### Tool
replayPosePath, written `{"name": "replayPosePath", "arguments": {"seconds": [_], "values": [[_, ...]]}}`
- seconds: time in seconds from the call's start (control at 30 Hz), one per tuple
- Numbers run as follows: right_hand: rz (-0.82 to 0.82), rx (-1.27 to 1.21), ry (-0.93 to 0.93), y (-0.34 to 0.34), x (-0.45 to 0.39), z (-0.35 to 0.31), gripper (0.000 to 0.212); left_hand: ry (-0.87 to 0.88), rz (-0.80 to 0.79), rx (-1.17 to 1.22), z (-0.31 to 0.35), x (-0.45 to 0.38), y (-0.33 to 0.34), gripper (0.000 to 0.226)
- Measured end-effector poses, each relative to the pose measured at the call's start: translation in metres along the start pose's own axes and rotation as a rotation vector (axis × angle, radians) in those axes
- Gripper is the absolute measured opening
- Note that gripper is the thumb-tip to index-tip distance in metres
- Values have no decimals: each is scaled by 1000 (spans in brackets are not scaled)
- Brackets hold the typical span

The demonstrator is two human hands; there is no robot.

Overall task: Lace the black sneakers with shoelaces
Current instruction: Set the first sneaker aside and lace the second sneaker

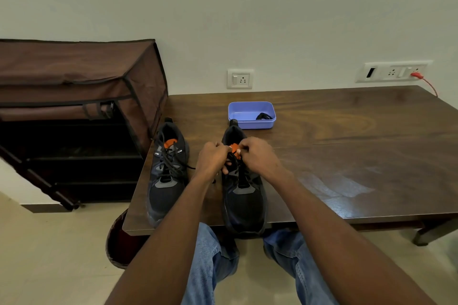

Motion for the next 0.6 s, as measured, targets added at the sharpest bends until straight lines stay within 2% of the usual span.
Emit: {"name": "replayPosePath", "arguments": {"seconds": [0.07,0.2,0.33,0.43,0.47,0.53,0.6], "values": [[111,-65,99,-9,-1,5,15,-5,-6,4,0,0,0,17],[334,-250,351,-38,3,29,17,-9,-11,21,-2,1,0,17],[354,-262,540,-49,15,45,20,-4,-4,18,-2,-1,0,16],[239,-129,384,-43,12,29,10,-3,4,27,-2,-1,0,15],[176,-117,290,-37,9,23,12,-3,9,33,-2,-1,-1,15],[-5,-119,142,-22,6,9,29,-6,12,34,-3,-1,-1,15],[-122,-8,34,-6,6,0,17,-6,9,39,-3,-1,0,16]]}}
Point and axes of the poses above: each hand's wrist, its own x-axis away from the middle knuckle, its own y-axis out of the palm, z = x × y, the point moved 5 cm from there along -x, towards the middle knuckle, and after that the axes turned 1 degree about -z, right-handed, at the moved point
